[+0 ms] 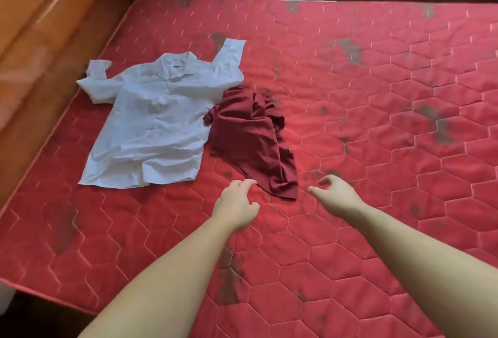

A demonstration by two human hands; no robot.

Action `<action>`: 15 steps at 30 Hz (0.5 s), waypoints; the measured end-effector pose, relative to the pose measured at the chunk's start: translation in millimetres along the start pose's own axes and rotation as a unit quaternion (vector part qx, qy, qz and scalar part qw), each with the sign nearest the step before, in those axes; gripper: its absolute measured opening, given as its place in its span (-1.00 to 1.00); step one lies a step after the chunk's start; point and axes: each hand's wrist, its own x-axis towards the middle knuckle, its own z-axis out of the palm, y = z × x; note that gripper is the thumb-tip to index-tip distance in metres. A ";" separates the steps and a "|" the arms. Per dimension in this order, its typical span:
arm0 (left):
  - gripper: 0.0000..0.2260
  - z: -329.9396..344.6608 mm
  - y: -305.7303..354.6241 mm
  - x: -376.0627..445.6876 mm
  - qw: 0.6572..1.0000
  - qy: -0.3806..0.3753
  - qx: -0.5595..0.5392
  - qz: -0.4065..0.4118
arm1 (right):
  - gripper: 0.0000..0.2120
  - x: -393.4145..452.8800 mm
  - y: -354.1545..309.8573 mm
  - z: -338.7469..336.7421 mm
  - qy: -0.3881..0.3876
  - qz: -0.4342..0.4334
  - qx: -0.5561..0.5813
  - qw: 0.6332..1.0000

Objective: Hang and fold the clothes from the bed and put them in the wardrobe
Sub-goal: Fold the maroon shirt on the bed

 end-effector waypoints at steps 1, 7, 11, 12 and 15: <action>-0.50 5.1 -4.7 22.1 1.000 -0.011 0.015 0.007 | -0.58 18.3 0.4 11.1 -0.001 0.013 0.011 1.000; -0.49 49.9 -36.3 127.1 1.000 -0.020 0.006 0.009 | -0.52 131.5 12.6 84.9 0.021 0.077 0.057 0.995; -0.42 98.2 -71.5 158.1 0.997 -0.068 0.022 0.017 | -0.40 190.1 28.2 131.8 0.075 0.107 0.089 0.987; -0.41 107.2 -79.7 163.4 0.997 -0.079 0.019 0.015 | -0.39 198.7 31.0 140.6 0.089 0.110 0.093 0.986; -0.43 126.3 -98.1 172.4 0.996 -0.085 -0.003 -0.006 | -0.51 213.6 34.4 162.1 0.087 0.109 0.132 0.981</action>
